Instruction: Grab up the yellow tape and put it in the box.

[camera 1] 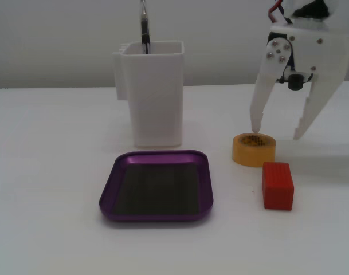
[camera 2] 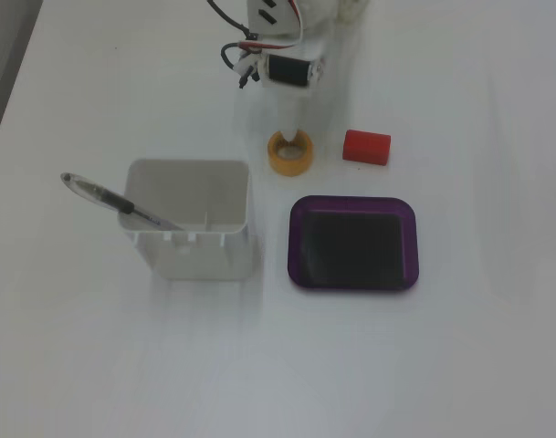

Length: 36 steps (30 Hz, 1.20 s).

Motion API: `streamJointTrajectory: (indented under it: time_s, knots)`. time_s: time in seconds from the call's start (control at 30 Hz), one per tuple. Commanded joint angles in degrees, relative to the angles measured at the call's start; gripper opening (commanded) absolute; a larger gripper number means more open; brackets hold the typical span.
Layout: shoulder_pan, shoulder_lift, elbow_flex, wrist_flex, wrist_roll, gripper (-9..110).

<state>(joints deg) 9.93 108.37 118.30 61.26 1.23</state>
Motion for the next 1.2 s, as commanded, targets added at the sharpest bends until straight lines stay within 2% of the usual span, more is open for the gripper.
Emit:
streamJointTrajectory:
  time_s: [0.0, 0.23, 0.33, 0.43, 0.67, 0.93, 1.03, 1.17]
  knots:
    - [-0.44, -0.09, -0.44, -2.11, -2.02, 16]
    - [-0.26, -5.01, 8.09, -10.99, -5.71, 16]
    - [-0.35, -6.06, 8.26, -11.51, -5.89, 12]
    - [-0.44, -5.98, 8.09, -10.90, -5.89, -1]
    - [-0.88, 1.58, -0.26, -4.39, -5.10, -1]
    - [-13.97, 13.80, -11.43, -1.58, -5.36, -1]
    - [-19.34, 11.51, -12.04, -2.46, -5.27, -1]
    - [-21.01, 2.64, -13.01, -7.29, -5.36, -1]
